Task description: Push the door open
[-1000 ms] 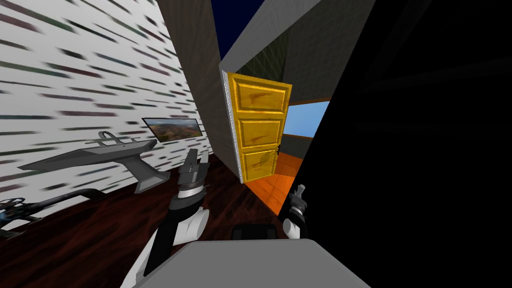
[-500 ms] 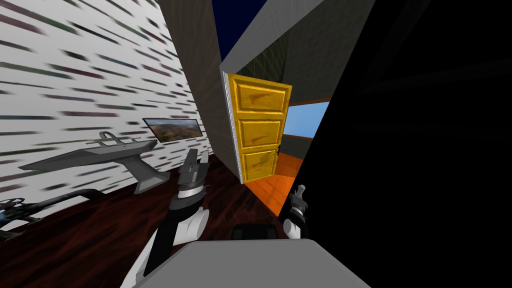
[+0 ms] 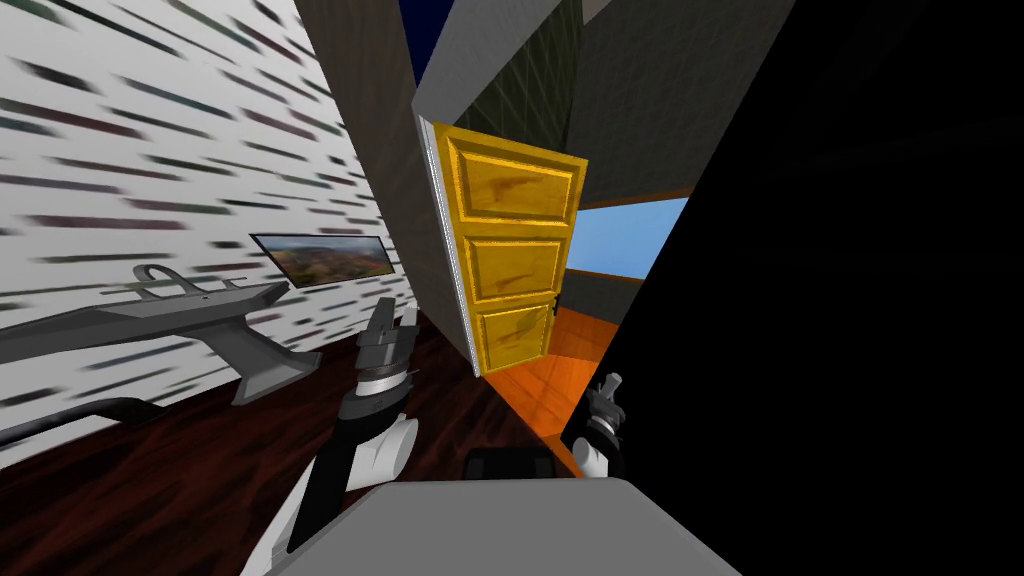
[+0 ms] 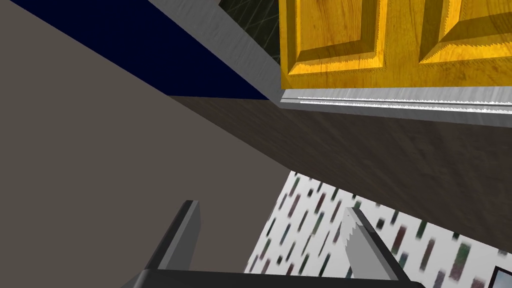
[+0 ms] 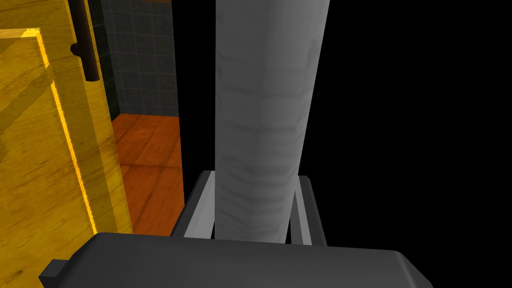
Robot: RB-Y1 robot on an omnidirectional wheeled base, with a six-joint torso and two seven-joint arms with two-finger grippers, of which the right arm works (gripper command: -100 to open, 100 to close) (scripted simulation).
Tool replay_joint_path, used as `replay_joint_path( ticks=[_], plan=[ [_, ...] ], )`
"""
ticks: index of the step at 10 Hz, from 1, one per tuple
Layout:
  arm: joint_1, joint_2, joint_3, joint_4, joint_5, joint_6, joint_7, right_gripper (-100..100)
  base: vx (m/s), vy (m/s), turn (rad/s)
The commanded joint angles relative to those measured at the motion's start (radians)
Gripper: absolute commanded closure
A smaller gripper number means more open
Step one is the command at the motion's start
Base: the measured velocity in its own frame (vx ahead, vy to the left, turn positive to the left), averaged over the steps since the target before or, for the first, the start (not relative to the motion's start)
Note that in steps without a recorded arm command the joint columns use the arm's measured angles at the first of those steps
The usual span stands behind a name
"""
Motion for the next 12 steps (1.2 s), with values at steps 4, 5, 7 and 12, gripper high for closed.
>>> replay_joint_path(
  ticks=[4,5,7,12],
  plan=[
    [-0.011,-0.02,-0.059,0.001,-0.038,-0.015,0.018,100,0.153,-0.075,-0.029],
    [-0.012,-0.02,-0.074,0.002,-0.048,-0.019,0.023,100,0.175,-0.091,-0.04],
    [-0.015,-0.02,-0.097,0.004,-0.064,-0.024,0.03,100,0.152,-0.066,-0.036],
    [-0.02,-0.011,-0.149,0.009,-0.1,-0.037,0.047,100,0.146,-0.07,-0.043]
  ],
)
